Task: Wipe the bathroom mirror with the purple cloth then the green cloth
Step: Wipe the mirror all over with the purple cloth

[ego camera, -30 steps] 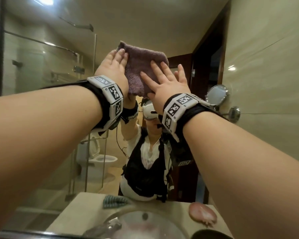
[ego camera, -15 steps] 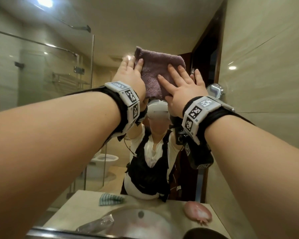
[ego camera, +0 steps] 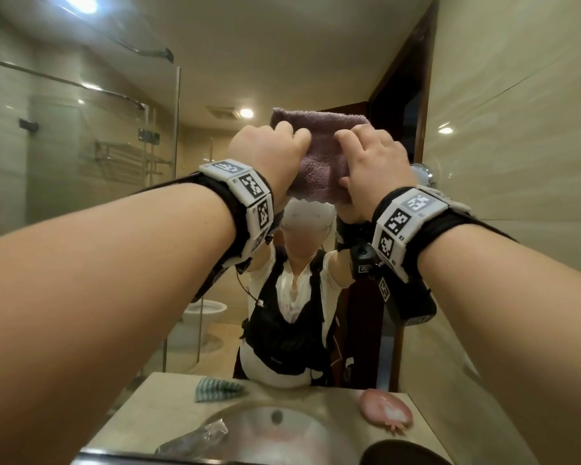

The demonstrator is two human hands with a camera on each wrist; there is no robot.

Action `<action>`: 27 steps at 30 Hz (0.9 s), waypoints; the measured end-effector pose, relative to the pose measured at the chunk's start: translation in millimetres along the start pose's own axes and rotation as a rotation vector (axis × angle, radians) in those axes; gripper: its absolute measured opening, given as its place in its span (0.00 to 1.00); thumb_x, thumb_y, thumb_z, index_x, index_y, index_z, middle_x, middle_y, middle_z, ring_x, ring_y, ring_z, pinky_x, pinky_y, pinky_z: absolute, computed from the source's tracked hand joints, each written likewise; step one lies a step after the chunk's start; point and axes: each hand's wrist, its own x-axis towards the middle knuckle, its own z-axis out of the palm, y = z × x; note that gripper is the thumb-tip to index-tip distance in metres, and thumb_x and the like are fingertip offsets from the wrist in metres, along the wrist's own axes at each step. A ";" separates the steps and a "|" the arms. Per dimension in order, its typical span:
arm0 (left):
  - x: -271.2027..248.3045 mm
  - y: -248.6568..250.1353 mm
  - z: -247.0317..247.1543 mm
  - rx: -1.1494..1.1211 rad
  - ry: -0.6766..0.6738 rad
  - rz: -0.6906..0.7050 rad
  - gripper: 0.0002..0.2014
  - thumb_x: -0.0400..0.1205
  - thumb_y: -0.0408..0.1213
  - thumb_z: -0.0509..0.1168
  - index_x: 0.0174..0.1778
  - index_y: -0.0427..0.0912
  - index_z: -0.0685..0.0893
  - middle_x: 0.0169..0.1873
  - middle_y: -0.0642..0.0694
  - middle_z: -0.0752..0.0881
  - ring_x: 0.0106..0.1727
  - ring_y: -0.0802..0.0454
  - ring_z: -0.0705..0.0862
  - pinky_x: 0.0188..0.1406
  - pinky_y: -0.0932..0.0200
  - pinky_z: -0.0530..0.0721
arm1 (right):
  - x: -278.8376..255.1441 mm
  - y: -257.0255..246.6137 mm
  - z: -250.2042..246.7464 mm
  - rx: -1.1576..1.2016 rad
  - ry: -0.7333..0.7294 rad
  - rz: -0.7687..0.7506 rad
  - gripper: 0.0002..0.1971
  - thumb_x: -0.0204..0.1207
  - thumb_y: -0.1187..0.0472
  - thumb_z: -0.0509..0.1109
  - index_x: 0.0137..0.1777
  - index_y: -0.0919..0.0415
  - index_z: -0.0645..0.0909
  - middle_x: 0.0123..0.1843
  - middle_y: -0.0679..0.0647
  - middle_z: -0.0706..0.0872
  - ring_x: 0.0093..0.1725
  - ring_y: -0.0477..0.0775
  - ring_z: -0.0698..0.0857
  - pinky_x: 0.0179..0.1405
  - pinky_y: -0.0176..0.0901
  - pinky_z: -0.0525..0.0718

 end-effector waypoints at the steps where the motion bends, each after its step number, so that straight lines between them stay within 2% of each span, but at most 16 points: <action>1: 0.6 0.3 1.8 0.003 0.024 0.010 0.25 0.71 0.41 0.70 0.61 0.39 0.70 0.51 0.40 0.77 0.44 0.40 0.79 0.35 0.52 0.69 | 1.2 -0.7 -0.3 -0.022 0.006 0.011 0.25 0.76 0.62 0.67 0.72 0.58 0.67 0.70 0.57 0.70 0.68 0.60 0.70 0.65 0.52 0.68; 3: 0.9 3.6 6.3 -0.026 0.033 0.023 0.24 0.74 0.41 0.68 0.64 0.40 0.69 0.51 0.40 0.78 0.47 0.40 0.80 0.36 0.52 0.70 | -0.1 -3.6 -0.7 -0.071 -0.001 0.011 0.21 0.76 0.60 0.67 0.68 0.58 0.70 0.66 0.57 0.74 0.65 0.60 0.71 0.63 0.52 0.68; 5: 0.7 6.8 9.9 -0.065 0.003 0.017 0.20 0.77 0.42 0.66 0.62 0.41 0.70 0.48 0.42 0.79 0.44 0.42 0.78 0.36 0.52 0.72 | -5.7 -8.0 -1.6 -0.095 -0.035 -0.010 0.18 0.76 0.58 0.66 0.66 0.57 0.72 0.62 0.57 0.76 0.64 0.60 0.73 0.62 0.52 0.68; 10: -4.5 -4.3 8.8 -0.077 -0.076 0.004 0.21 0.75 0.47 0.68 0.62 0.45 0.76 0.42 0.45 0.70 0.49 0.43 0.79 0.36 0.53 0.73 | -15.8 -20.2 -14.4 -0.086 -0.135 0.002 0.19 0.75 0.54 0.68 0.64 0.56 0.71 0.60 0.57 0.76 0.62 0.61 0.74 0.61 0.54 0.68; 13: -8.7 -17.8 -2.8 -0.051 -0.070 -0.005 0.18 0.75 0.48 0.69 0.57 0.45 0.78 0.42 0.45 0.70 0.44 0.47 0.74 0.36 0.53 0.73 | -14.5 -31.9 -34.5 -0.023 -0.144 0.039 0.14 0.76 0.58 0.65 0.60 0.54 0.70 0.56 0.54 0.78 0.57 0.60 0.75 0.61 0.54 0.68; 15: -16.0 -28.6 -12.2 -0.098 -0.066 -0.032 0.18 0.74 0.48 0.70 0.56 0.45 0.78 0.42 0.46 0.70 0.43 0.49 0.72 0.37 0.54 0.72 | -14.2 -40.2 -50.8 0.067 -0.159 0.084 0.11 0.78 0.62 0.64 0.59 0.55 0.69 0.48 0.53 0.77 0.46 0.58 0.76 0.54 0.52 0.71; 17: -26.6 -41.0 -24.2 -0.172 -0.077 -0.059 0.17 0.75 0.45 0.69 0.56 0.45 0.75 0.43 0.46 0.71 0.43 0.49 0.73 0.38 0.53 0.74 | -14.2 -49.5 -66.3 0.138 -0.167 0.109 0.13 0.77 0.62 0.66 0.59 0.56 0.68 0.45 0.51 0.75 0.41 0.57 0.76 0.42 0.49 0.74; 19: -39.7 -54.9 -37.0 -0.256 -0.095 -0.063 0.16 0.79 0.41 0.66 0.59 0.45 0.70 0.44 0.45 0.73 0.43 0.48 0.76 0.40 0.52 0.78 | -15.3 -60.0 -80.2 0.189 -0.175 0.112 0.15 0.77 0.62 0.67 0.61 0.55 0.67 0.46 0.51 0.74 0.41 0.56 0.77 0.40 0.48 0.75; 21: -55.1 -69.1 -50.4 -0.342 -0.110 -0.056 0.16 0.81 0.38 0.63 0.62 0.45 0.67 0.43 0.44 0.77 0.42 0.45 0.80 0.43 0.49 0.82 | -16.9 -71.2 -92.3 0.260 -0.170 0.127 0.14 0.79 0.61 0.64 0.63 0.55 0.68 0.48 0.52 0.75 0.45 0.54 0.78 0.44 0.50 0.78; 23: -71.5 -82.6 -63.1 -0.421 -0.126 -0.051 0.15 0.83 0.37 0.59 0.65 0.44 0.66 0.39 0.44 0.78 0.40 0.44 0.81 0.43 0.48 0.82 | -20.6 -83.4 -103.3 0.350 -0.132 0.156 0.12 0.82 0.60 0.60 0.65 0.54 0.69 0.51 0.51 0.75 0.48 0.52 0.77 0.49 0.49 0.80; 27: -107.2 -104.1 -78.7 -0.550 -0.159 -0.071 0.12 0.85 0.36 0.55 0.64 0.42 0.71 0.46 0.43 0.79 0.45 0.46 0.79 0.47 0.51 0.79 | -40.6 -112.6 -117.4 0.536 -0.121 0.201 0.14 0.83 0.60 0.60 0.67 0.53 0.69 0.52 0.48 0.75 0.47 0.47 0.77 0.43 0.37 0.77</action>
